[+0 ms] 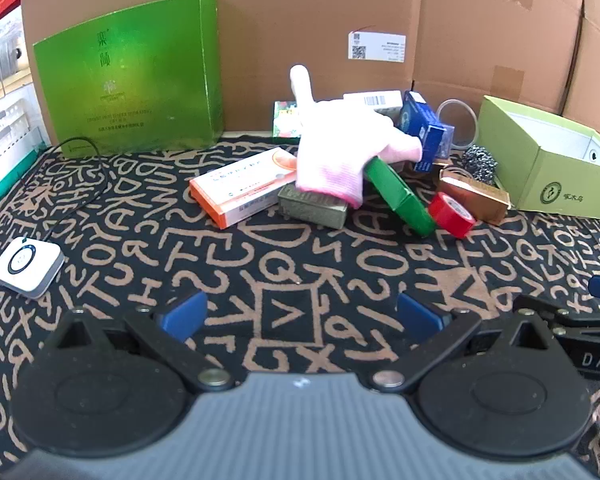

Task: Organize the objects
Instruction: 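Reach the left tool toward the white-orange medicine box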

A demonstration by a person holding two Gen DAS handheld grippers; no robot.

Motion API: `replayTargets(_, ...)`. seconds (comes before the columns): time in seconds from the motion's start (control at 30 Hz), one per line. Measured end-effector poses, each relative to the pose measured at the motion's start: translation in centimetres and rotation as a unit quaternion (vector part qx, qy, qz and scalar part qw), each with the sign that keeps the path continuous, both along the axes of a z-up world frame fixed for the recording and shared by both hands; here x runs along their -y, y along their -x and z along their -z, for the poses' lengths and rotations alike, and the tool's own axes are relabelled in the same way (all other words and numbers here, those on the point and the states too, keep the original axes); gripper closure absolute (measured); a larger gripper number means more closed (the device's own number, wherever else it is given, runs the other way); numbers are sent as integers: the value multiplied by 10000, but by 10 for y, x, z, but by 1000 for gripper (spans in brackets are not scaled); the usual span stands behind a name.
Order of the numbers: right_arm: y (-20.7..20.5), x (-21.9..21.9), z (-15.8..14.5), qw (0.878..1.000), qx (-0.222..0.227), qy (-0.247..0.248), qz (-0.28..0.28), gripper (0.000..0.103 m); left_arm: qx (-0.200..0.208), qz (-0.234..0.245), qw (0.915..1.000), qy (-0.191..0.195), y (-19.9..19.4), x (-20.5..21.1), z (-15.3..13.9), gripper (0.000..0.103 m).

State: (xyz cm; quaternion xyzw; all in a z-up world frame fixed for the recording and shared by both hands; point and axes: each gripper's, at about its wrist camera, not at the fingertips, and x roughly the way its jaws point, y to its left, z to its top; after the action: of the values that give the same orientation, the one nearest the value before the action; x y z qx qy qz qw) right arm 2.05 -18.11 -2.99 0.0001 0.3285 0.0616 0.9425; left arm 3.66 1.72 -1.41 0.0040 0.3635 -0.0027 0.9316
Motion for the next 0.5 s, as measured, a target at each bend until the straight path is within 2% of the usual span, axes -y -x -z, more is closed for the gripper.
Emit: replayTargets(0.5,-25,-17,4,9988,209,-17,-432,0,-213,-29,9997,67,-35,-21,7,0)
